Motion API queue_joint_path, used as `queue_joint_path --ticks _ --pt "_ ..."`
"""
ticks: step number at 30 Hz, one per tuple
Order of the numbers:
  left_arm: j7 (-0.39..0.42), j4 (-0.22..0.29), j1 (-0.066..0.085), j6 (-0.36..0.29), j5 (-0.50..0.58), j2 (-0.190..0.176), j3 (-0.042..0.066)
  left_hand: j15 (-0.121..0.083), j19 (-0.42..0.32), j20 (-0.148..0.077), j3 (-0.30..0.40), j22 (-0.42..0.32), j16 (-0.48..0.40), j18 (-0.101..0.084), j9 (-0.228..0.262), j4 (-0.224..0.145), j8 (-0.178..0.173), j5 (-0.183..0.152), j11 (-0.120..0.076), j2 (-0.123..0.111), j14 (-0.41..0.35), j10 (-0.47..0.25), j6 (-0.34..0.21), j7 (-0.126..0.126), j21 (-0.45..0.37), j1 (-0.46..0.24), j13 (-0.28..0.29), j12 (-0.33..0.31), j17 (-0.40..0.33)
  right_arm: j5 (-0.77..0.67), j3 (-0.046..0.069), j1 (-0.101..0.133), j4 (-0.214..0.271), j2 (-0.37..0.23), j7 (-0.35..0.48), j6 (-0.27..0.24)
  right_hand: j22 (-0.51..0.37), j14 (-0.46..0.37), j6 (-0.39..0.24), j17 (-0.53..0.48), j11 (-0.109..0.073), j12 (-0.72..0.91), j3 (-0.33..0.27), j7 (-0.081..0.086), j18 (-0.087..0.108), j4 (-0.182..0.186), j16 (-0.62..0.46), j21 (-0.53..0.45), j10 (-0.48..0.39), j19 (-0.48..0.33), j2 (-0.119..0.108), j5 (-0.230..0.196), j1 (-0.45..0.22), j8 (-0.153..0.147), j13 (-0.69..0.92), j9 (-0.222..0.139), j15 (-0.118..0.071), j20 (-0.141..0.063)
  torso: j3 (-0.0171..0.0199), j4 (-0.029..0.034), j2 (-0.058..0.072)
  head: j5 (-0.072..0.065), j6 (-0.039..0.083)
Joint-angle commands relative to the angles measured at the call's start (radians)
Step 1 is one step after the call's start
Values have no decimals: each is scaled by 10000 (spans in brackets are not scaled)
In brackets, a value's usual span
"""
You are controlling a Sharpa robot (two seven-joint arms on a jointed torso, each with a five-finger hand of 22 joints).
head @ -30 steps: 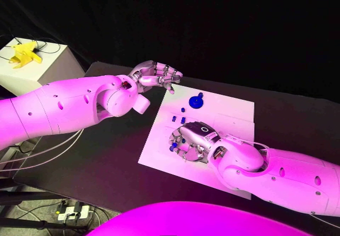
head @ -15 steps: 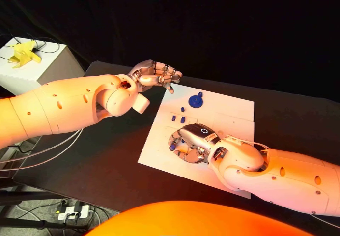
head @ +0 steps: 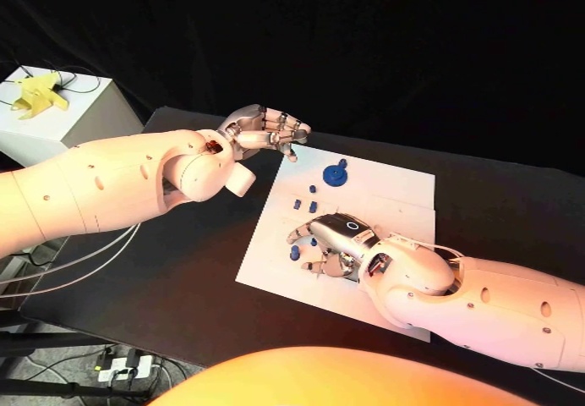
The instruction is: Assemble the parts on the task board
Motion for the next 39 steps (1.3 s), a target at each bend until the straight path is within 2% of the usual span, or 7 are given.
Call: queue_joint_path --ticks 1,9,17,20,24,28,39 --pt "55 14 5 136 -10 11 7 2 82 -13 -58 -16 -50 131 -9 7 -61 8 19 26 9 41 23 51 -52 43 -15 -21 -14 60 2 -7 102 -107 88 -493 -147 -110 -112 -260 20 83 -127 27 162 187 -147 -287 -110 -58 -21 43 102 -76 6 -33 13 18 7 -17 -12 -40 20" --pt "62 -14 4 137 -10 21 6 4 81 -11 -59 -17 -52 130 -9 11 -64 9 20 33 7 42 27 52 -55 45 -14 -24 -14 1105 46 185 634 -968 346 -1172 -226 -61 -175 -351 -56 399 -85 81 171 174 -116 -315 180 14 108 9 -39 -134 60 -67 -36 0 -14 -67 -53 -290 168" --pt "118 -57 -18 110 -10 25 4 4 81 -11 -59 -17 -52 130 -9 11 -64 9 20 33 7 42 27 52 -55 45 -14 -24 -14 6173 93 908 1286 -2705 1207 -630 -506 -257 997 -884 -655 2354 997 189 214 120 -317 -739 3263 14 611 -73 -651 578 667 79 -473 -335 -36 -211 -163 -1085 675" --pt "156 -63 -51 82 -10 13 4 6 80 -10 -64 -18 -53 129 -8 15 -67 8 21 35 5 45 33 52 -59 47 -13 -27 -13 6887 95 1177 1430 -3459 955 180 292 855 1424 734 -988 4038 413 -149 -112 150 996 1386 4069 947 1043 -1037 -3000 1020 1884 261 -746 -567 -46 -278 -215 -1447 857" --pt "193 -56 -96 52 -10 -4 3 6 80 -10 -64 -18 -53 129 -8 15 -67 8 21 35 5 45 33 52 -59 47 -13 -27 -13 7187 90 1349 1503 -4233 282 1073 2040 2223 1578 4532 -1249 9814 -215 -367 -625 172 3479 5319 5083 1967 1114 -672 -2924 1585 8514 715 -992 -902 -47 -344 -258 -1905 934" --pt "222 5 -131 27 -10 -55 3 6 80 -10 -64 -18 -53 129 -8 15 -67 8 21 35 5 45 33 52 -59 47 -13 -27 -13 7043 59 1408 1575 -4812 -439 1731 2924 2444 1581 5672 -1317 13084 -776 -437 -880 141 4111 7152 6574 2181 1147 -765 -2960 2060 12973 1278 -1053 -924 -48 -431 -278 -2177 858" --pt "243 230 -232 12 -10 -147 3 6 80 -10 -64 -18 -53 129 -8 15 -67 8 21 35 5 45 33 52 -59 47 -13 -27 -13 6254 -23 1202 2140 -5586 -1822 1557 3694 2742 1596 7046 -1399 14109 -1818 -558 -1105 176 4851 8802 7355 2338 1459 -441 -3646 2461 14559 1944 -1108 -972 -47 -485 -324 -2700 366"
